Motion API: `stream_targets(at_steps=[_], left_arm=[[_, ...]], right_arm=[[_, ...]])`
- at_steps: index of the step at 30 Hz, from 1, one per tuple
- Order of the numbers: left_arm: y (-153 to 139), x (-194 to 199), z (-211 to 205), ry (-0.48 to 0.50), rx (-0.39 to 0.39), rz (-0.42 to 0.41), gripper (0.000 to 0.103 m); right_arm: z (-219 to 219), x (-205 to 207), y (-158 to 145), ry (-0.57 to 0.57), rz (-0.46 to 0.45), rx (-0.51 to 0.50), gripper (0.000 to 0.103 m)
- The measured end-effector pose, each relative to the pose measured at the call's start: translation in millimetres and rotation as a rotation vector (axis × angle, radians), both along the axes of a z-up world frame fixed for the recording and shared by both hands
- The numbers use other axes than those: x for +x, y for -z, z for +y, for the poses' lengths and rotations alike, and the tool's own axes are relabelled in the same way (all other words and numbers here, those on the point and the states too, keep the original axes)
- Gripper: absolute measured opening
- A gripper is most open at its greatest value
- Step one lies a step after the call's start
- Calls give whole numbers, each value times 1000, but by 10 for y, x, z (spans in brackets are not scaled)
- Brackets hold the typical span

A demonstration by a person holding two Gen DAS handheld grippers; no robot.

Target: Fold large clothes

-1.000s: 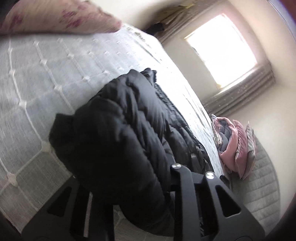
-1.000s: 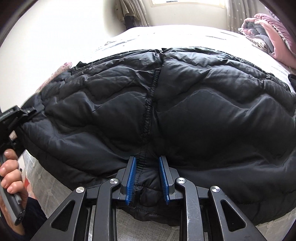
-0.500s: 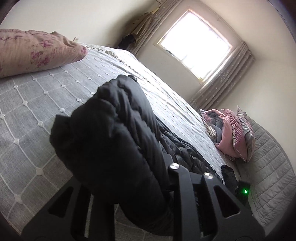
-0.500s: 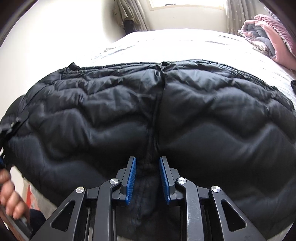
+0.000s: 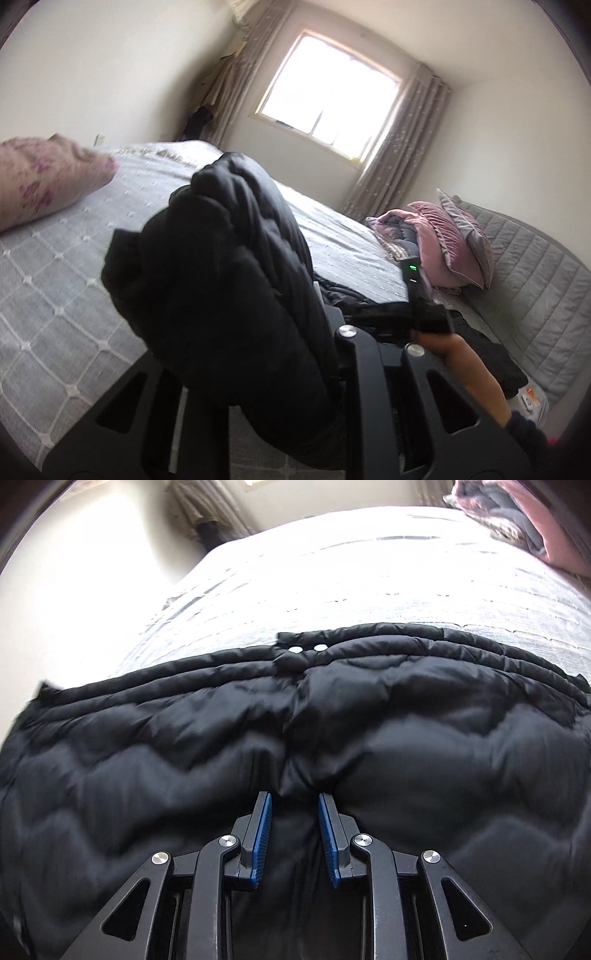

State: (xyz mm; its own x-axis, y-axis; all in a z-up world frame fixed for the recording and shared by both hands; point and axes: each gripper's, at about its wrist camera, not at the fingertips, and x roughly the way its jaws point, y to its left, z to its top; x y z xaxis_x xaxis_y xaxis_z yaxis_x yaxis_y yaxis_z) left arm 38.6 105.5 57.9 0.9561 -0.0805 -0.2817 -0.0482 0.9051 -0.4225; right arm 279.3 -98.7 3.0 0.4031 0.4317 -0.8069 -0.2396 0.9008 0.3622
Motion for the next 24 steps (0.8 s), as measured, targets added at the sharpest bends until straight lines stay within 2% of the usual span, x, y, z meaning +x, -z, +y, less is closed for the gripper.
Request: stream_targets(at_steps=[3,7,9,12,16,19,20,21,24], left_arm=[[-47,12,-130,41,48,-45,22],[-99,59,-302,98,117,-85,22],[-105,100,-355,110,146,-87,22],[-127,139,-324,113,138,-89,22],[-170,187,-244,111,121,-94,22],[-179,235,-165,135,85,-100,22],[-199,254,-146,141,79,-104,22],[-211,262,-140,146,74,-111,22],[-274,289,-210,172,83,-131,22]], right_arm=[[-5,189,80,22,23,22,26],[-89,399,261,48,63,105,25],[-76,420,364,27,54,97,23],[-28,443,384,15,43,90,23],[-202,346,264,26,52,166,24],[-413,120,110,-27,-11,201,25],[-458,24,77,-49,-29,199,19],[-517,-95,53,-71,-49,194,8],[-635,-256,130,-77,-36,197,7]])
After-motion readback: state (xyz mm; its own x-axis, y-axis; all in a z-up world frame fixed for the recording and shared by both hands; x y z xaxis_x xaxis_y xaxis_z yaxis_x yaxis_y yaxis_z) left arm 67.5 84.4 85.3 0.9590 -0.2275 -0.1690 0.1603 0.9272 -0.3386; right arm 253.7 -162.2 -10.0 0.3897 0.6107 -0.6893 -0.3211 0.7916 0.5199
